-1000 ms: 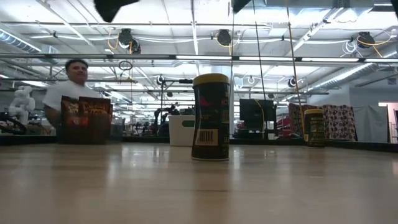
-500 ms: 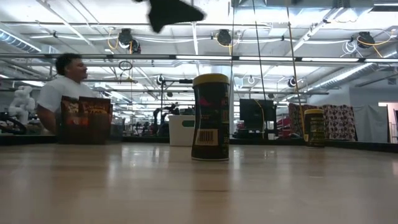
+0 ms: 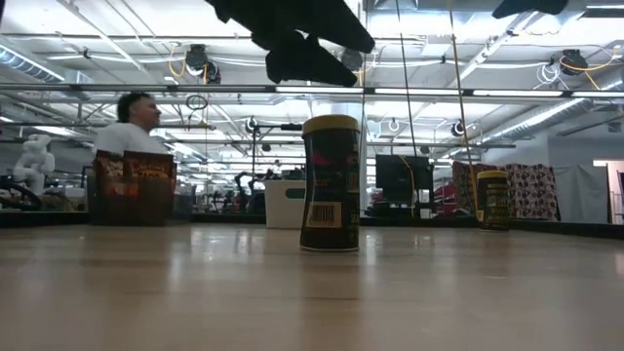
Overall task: Sort spices by type
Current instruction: Put the bottom yellow seasoning bottle into the bottom white bin
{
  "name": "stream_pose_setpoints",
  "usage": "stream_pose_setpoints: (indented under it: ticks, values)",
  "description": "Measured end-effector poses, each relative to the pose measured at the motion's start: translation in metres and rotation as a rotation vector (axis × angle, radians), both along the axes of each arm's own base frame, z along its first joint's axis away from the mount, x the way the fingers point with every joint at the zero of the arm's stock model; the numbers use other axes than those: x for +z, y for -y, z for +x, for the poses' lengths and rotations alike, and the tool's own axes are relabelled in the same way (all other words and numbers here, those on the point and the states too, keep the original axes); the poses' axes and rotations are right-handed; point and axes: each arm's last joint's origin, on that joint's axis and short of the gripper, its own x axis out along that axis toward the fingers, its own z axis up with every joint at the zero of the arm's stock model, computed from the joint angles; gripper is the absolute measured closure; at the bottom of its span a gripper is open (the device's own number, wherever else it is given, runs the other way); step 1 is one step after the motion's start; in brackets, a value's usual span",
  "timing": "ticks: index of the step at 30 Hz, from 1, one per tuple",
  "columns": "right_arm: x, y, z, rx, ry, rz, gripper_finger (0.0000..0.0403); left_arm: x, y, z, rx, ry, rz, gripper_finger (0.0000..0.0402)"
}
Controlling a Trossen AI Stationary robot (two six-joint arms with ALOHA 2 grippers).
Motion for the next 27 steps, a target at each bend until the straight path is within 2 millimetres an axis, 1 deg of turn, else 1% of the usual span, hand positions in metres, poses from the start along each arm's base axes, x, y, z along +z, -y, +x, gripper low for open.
stream_pose_setpoints:
  ticks: [3,6,12,19,27]
  values:
    - [0.003,0.002,-0.006,-0.001,0.035,0.012,0.0135,-0.005,0.001,-0.002,-0.027,-0.056,0.032,0.0087]
    - [0.006,0.003,-0.008,0.007,0.062,0.008,0.0135,-0.01,0.0,-0.004,-0.033,-0.104,0.041,0.0087]
    - [0.006,0.002,-0.004,-0.007,0.074,0.025,0.0135,-0.01,0.0,-0.005,-0.051,-0.103,0.067,0.0087]
    - [0.006,0.001,-0.004,-0.018,0.081,0.045,0.0135,-0.009,0.001,-0.004,-0.047,-0.094,0.054,0.0087]
    - [0.006,0.001,-0.003,-0.004,0.076,0.037,0.0135,-0.009,0.014,-0.008,-0.073,-0.093,0.032,0.0087]
